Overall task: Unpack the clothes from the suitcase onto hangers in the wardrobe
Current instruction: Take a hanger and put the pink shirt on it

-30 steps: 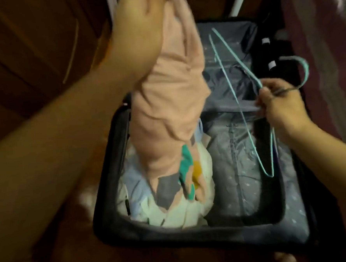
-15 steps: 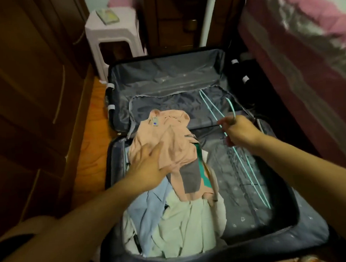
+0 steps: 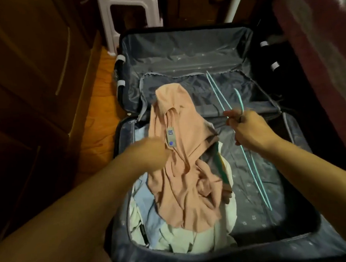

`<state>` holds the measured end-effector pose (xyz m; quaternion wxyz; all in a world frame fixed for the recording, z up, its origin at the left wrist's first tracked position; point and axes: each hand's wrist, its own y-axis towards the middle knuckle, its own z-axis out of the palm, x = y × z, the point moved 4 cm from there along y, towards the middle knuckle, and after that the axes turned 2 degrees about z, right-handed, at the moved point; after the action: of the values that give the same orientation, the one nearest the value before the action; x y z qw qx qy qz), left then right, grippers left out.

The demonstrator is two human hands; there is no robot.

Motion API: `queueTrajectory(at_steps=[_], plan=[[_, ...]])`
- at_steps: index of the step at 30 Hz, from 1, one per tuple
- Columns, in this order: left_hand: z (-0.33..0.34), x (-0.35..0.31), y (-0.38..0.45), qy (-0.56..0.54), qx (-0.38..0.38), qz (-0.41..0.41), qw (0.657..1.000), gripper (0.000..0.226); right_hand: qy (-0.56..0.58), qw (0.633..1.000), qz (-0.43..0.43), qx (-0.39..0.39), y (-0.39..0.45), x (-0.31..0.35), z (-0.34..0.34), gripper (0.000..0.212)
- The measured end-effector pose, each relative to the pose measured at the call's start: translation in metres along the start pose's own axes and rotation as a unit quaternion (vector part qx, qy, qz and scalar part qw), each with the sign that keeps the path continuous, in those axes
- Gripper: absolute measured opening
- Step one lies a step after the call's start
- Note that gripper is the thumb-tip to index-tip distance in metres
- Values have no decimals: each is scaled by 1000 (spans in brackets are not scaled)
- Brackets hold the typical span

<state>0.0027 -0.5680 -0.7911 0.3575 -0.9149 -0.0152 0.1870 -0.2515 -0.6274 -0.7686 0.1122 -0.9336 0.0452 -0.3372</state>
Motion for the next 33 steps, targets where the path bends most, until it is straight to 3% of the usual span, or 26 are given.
queueTrajectory(at_steps=[1, 3, 8, 11, 13, 15, 18, 19, 21, 23, 24, 26, 28, 30, 33], plan=[[-5, 5, 5, -106, -52, -37, 992, 35, -16, 1000, -13, 7, -2, 3, 5, 31], [5, 7, 11, -272, -75, -96, 955, 45, -36, 999, -25, 24, -4, 9, 10, 33], [36, -2, 13, -210, -70, -90, 971, 48, -45, 998, -31, 28, 0, 33, 6, 37], [34, 3, 10, -154, -67, -81, 983, 32, -51, 997, -27, 54, 0, 41, 13, 39], [35, 9, 10, -194, -57, -63, 977, 21, -72, 996, -26, 49, -6, 45, 26, 36], [36, 14, 2, -336, -42, -67, 938, 13, -65, 996, -32, 42, -25, 46, 46, 43], [38, 11, -12, -529, 44, -62, 845, 30, -40, 991, -67, 109, -57, 39, 96, 34], [38, 11, -15, -531, 65, -57, 843, 35, -34, 990, -75, 114, -65, 38, 106, 29], [33, 13, -21, -455, 73, -52, 886, 24, -5, 994, -73, 81, -62, 37, 111, 20], [23, 19, -19, -331, 6, -37, 943, 18, 56, 996, -43, 56, -53, 43, 96, 35], [15, 24, -14, -265, -65, -26, 962, 17, 101, 993, -22, 55, -48, 45, 87, 43], [-7, 24, -9, -182, -233, 17, 955, 14, 200, 978, 2, 57, -42, 52, 63, 46], [-31, 9, -9, -210, -325, 104, 916, 9, 276, 960, 0, 55, -42, 65, 32, 36], [-57, -16, -5, -223, -317, 209, 898, 14, 311, 947, -37, 74, -44, 86, -3, 38], [-97, -67, 3, -171, -212, 302, 914, 57, 291, 946, -111, 88, -48, 128, -73, 58]])
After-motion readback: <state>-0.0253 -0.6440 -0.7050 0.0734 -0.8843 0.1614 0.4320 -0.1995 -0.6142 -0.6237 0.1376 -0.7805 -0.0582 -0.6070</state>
